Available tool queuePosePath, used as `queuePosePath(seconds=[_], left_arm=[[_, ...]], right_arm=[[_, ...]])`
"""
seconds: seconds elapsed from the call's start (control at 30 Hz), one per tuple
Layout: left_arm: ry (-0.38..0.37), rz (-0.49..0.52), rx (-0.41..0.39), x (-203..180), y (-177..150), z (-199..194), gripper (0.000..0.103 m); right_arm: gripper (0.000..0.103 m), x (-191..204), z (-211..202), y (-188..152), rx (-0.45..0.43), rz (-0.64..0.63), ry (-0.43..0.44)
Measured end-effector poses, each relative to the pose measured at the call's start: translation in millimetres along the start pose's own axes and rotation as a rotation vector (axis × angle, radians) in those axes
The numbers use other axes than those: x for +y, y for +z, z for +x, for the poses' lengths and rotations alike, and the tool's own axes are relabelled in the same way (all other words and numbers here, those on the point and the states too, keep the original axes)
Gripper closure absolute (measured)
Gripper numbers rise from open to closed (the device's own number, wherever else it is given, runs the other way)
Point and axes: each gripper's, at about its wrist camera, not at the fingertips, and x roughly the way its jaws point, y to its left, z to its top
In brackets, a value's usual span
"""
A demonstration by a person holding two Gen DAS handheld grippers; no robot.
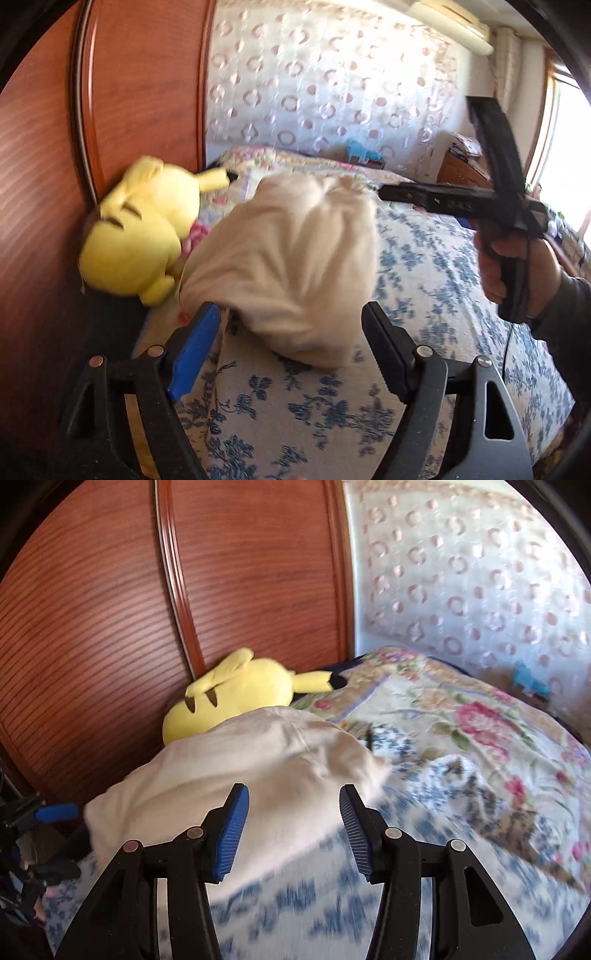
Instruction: Fold small clothes
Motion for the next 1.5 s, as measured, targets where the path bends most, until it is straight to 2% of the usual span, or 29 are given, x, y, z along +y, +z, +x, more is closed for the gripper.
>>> queuePosePath(seconds=[0.1, 0.33, 0.57, 0.8, 0.97, 1.13, 1.5], left_arm=[[-0.005, 0.05, -0.047, -21.7, 3.5, -17.9, 0.023], [-0.039, 0.109, -0.089, -69.6, 6.8, -44.2, 0.023], [-0.093, 0.161, -0.11, -122.3, 3.2, -66.4, 0.023], [-0.14, 0.187, -0.126, -166.4, 0.8, -88.5, 0.023], [-0.161, 0.215, -0.142, -190.6, -0.3, -106.3, 0.023], [-0.173, 0.23, -0.161, -211.1, 4.0, -124.6, 0.023], [-0.162, 0.246, -0.228, -233.7, 10.2, -166.6, 0.023]], right_arm=[[0.05, 9.6, -45.8, -23.5, -0.035, 0.015, -0.03], [0.049, 31.7, -147.5, -76.8, -0.1, 0.053, -0.128], [0.038, 50.5, -254.6, -126.8, -0.18, 0.116, -0.23], [0.027, 82.7, -335.0, -166.7, -0.249, 0.175, -0.357], [0.024, 109.2, -378.8, -188.9, -0.289, 0.203, -0.417], [0.021, 133.3, -401.3, -202.5, -0.321, 0.211, -0.467], [0.021, 180.6, -414.2, -220.9, -0.356, 0.25, -0.556]])
